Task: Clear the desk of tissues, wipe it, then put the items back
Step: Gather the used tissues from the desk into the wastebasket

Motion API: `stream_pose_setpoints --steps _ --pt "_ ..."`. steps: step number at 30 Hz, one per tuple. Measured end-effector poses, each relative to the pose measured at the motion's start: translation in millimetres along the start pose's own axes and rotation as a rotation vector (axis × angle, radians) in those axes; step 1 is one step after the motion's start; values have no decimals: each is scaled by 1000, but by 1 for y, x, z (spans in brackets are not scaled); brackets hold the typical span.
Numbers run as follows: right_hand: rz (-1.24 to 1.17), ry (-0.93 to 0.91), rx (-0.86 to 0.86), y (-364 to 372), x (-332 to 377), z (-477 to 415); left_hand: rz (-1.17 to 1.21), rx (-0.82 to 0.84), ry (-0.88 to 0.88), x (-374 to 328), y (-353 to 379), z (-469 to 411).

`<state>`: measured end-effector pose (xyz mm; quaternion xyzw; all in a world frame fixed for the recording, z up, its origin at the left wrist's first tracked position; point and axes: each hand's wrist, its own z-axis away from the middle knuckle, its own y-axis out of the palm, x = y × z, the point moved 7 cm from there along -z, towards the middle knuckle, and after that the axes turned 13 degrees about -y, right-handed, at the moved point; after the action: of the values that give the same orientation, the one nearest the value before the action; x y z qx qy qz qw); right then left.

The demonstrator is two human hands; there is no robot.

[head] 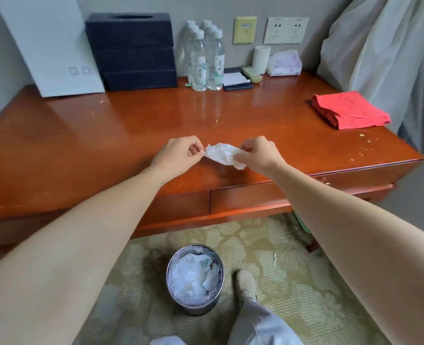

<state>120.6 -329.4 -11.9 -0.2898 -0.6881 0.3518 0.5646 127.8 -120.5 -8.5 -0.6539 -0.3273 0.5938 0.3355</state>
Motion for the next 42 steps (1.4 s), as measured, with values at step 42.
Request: stream_pose_setpoints --steps 42 --pt "-107 289 549 433 -185 135 26 504 -538 308 344 148"
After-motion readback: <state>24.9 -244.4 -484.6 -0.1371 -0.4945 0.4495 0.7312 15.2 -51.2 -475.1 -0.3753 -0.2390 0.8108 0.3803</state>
